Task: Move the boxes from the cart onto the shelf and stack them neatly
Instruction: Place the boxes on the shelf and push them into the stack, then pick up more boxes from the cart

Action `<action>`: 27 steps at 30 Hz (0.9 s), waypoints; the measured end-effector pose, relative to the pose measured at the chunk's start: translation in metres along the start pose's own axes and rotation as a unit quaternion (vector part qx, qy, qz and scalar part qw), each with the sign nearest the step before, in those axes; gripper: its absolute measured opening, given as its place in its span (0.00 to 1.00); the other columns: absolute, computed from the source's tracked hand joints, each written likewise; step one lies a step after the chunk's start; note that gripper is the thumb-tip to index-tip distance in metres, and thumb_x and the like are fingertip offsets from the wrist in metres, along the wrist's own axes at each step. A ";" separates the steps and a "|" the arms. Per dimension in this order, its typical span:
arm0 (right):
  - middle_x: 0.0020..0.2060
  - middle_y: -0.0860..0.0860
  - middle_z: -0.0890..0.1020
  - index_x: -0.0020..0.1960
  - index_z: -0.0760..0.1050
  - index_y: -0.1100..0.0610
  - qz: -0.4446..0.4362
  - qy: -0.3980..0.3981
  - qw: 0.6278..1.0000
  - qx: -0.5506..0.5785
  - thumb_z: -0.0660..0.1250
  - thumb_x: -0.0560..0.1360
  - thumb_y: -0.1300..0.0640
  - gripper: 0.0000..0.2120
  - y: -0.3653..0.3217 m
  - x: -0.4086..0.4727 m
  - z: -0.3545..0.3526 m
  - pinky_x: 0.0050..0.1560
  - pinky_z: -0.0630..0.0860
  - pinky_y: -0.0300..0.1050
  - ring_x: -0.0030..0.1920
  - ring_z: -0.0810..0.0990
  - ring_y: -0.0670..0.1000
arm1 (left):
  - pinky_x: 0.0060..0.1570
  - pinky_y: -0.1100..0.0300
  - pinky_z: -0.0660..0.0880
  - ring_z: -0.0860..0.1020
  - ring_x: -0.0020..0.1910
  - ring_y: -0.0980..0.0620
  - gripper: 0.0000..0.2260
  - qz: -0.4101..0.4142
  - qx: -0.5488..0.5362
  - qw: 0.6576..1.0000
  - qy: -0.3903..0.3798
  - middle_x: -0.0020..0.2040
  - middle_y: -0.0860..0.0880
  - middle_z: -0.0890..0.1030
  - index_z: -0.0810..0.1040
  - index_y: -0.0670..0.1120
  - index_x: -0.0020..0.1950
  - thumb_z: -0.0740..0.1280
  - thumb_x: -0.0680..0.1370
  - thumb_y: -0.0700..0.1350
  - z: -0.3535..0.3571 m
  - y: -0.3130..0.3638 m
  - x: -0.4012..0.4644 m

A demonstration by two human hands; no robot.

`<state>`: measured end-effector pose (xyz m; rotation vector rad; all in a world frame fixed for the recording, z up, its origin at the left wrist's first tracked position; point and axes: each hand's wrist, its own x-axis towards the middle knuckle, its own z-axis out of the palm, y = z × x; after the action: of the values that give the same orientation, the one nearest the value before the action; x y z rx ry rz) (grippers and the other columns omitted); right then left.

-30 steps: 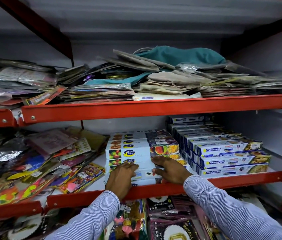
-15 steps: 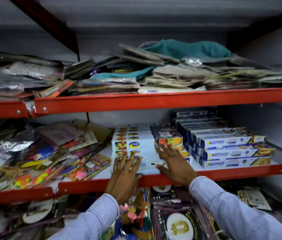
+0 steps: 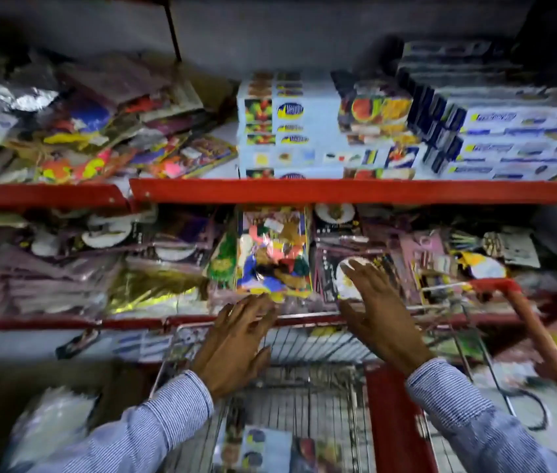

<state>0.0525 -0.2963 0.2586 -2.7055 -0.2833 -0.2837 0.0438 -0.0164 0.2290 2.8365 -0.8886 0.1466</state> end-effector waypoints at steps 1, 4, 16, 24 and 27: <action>0.73 0.56 0.71 0.75 0.66 0.56 0.006 -0.018 1.000 0.007 0.67 0.77 0.51 0.28 0.002 -0.012 0.014 0.73 0.67 0.56 0.73 0.68 0.61 | 0.65 0.39 0.72 0.72 0.69 0.38 0.28 -0.004 -0.005 0.999 -0.033 0.73 0.41 0.71 0.72 0.47 0.71 0.71 0.72 0.53 0.012 0.000 -0.012; 0.70 0.57 0.74 0.73 0.68 0.56 0.036 -0.076 0.996 0.019 0.68 0.77 0.51 0.27 0.011 -0.043 0.057 0.70 0.71 0.55 0.69 0.72 0.61 | 0.65 0.41 0.72 0.74 0.68 0.39 0.22 -0.016 -0.012 0.994 -0.106 0.71 0.44 0.74 0.76 0.48 0.68 0.61 0.76 0.55 0.051 0.004 -0.044; 0.70 0.53 0.75 0.74 0.66 0.50 0.135 -0.413 0.900 0.033 0.62 0.79 0.51 0.24 0.035 -0.119 0.261 0.68 0.72 0.49 0.69 0.73 0.56 | 0.32 0.69 0.70 0.81 0.39 0.60 0.13 0.046 -0.015 0.922 -0.383 0.37 0.61 0.83 0.83 0.55 0.33 0.79 0.53 0.55 0.199 -0.003 -0.090; 0.68 0.55 0.76 0.74 0.66 0.52 0.084 -0.530 0.843 -0.022 0.63 0.77 0.52 0.25 0.046 -0.131 0.348 0.66 0.72 0.54 0.69 0.72 0.59 | 0.53 0.46 0.76 0.78 0.55 0.38 0.09 0.078 -0.069 0.893 -0.437 0.53 0.39 0.82 0.80 0.40 0.51 0.63 0.75 0.34 0.285 -0.021 -0.099; 0.67 0.56 0.77 0.71 0.70 0.53 0.077 -0.546 0.834 -0.018 0.66 0.77 0.49 0.24 0.053 -0.125 0.353 0.67 0.73 0.55 0.67 0.75 0.60 | 0.46 0.47 0.77 0.78 0.51 0.38 0.07 0.089 -0.092 0.894 -0.429 0.49 0.40 0.81 0.78 0.41 0.50 0.65 0.75 0.34 0.297 -0.021 -0.101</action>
<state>0.0005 -0.2175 -0.1075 -2.5822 -0.3486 1.3497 -0.0140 0.0015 -0.0796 2.5792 -1.2032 -1.1840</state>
